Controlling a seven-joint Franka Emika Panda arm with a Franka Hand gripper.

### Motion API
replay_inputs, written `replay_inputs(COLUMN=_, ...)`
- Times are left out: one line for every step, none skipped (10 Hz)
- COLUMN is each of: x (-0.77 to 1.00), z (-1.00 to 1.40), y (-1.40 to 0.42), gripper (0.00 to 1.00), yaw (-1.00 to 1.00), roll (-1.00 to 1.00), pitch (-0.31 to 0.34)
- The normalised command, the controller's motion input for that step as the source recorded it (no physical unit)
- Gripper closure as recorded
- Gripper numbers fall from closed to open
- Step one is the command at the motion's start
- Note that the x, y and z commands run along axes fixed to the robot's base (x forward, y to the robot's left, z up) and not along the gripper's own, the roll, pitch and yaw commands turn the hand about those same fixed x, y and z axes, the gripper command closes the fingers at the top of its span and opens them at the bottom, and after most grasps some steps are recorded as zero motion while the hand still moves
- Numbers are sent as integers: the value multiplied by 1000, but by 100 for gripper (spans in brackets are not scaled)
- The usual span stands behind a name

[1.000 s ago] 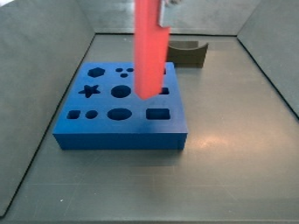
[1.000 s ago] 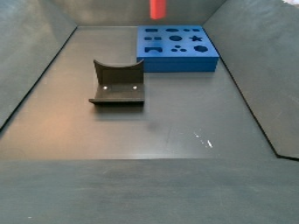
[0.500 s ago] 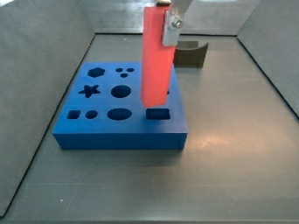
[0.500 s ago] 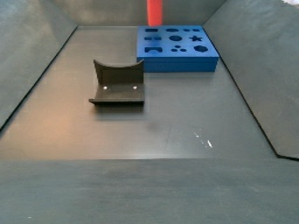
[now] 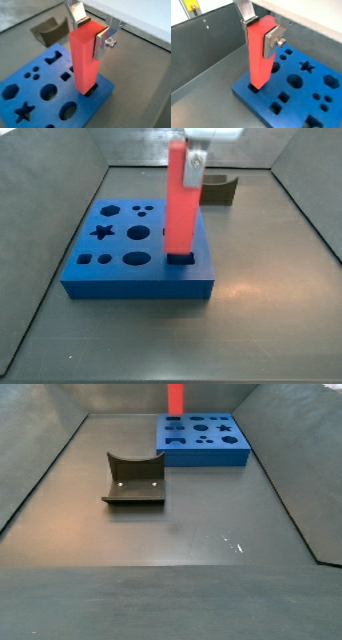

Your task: Insert the rectangle object.

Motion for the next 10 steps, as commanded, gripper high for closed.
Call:
replay_inputs(x=-43, z=-197, y=0, gripper=100, yaw=129, roll=86, pitch=-110)
replay_inputs(x=-43, z=-220, y=0, gripper=100, yaw=60, roll=4, pitch=-130)
replay_inputs(x=0, z=-317, y=0, gripper=100, yaw=0, roll=0, pitch=-104)
replay_inputs(x=169, z=-277, y=-80, gripper=100, yaw=0, roll=0, pitch=-27)
replay_inputs(x=303, z=-251, y=-54, gripper=100, yaw=-11, roll=0, pitch=0)
replay_inputs(x=254, z=-269, y=-9, gripper=100, yaw=0, roll=14, pitch=0)
replay_inputs(x=103, z=-306, y=-6, gripper=100, yaw=0, roll=34, pitch=-13)
replay_inputs(x=0, z=-480, y=-6, gripper=100, yaw=0, roll=97, pitch=-107)
replay_inputs(x=0, z=-543, y=-129, gripper=100, yaw=0, roll=149, pitch=-107)
replay_inputs(x=0, z=-509, y=-163, gripper=100, yaw=0, roll=127, pitch=-110)
